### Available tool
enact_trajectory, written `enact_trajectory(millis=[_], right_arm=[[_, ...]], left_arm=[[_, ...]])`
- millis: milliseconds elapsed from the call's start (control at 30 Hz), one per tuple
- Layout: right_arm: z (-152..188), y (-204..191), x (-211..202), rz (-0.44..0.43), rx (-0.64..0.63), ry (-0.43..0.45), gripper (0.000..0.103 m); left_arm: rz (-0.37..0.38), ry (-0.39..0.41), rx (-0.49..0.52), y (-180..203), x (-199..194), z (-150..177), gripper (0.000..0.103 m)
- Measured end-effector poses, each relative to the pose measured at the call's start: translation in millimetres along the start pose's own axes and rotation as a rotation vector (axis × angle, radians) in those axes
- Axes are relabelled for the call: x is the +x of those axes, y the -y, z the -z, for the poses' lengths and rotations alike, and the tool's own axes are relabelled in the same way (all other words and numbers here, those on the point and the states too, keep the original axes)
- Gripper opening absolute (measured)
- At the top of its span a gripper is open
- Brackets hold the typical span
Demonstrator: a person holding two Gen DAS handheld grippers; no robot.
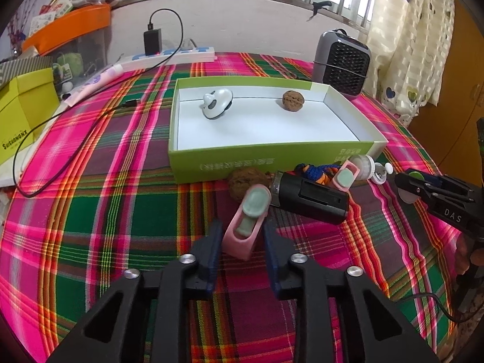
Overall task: Organize objects
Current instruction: 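Reach the left gripper to the pink clip while the right grasps the white-green spool, then close the left gripper on the pink clip while the right holds the spool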
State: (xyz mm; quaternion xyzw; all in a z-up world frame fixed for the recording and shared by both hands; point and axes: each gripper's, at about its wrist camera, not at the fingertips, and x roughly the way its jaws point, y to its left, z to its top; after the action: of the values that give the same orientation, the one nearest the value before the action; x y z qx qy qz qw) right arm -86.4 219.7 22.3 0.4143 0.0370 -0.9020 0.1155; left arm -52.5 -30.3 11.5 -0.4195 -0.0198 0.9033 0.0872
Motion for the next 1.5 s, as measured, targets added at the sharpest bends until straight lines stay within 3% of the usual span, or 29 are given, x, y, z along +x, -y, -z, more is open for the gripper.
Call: enact_trajectory(millis=[567,633,700,833,1000,1500], right_arm=[[3.4,-4.9,-3.4,-0.01,0.001,-0.001,0.033],[3.6,-5.0,-3.3,-0.01,0.004,-0.001,0.033],[3.5,-5.3,-3.1,-0.01,0.004,-0.001,0.033],[3.7,-4.9,-3.2,-0.011,0.005,-0.001,0.033],[4.2,-4.7,-2.6,-0.013,0.01,-0.001,0.033],[5.0,-6.8,-5.1,-0.016,0.009,0.004,0.033]], left_arm=[[0.017,-0.004,0.008,1.9,-0.9,1.2,0.017],[0.02,-0.005,0.009,2.0,0.1,0.2,0.02],[0.034,-0.005,0.001,2.4,0.9,-1.9,0.028],[0.016,-0.004,0.022,7.1,5.1,-5.6,0.03],[0.008,-0.009,0.019,5.1,6.0,-5.4,0.016],[0.003,-0.001,0.02,3.8,0.8,-5.1,0.016]])
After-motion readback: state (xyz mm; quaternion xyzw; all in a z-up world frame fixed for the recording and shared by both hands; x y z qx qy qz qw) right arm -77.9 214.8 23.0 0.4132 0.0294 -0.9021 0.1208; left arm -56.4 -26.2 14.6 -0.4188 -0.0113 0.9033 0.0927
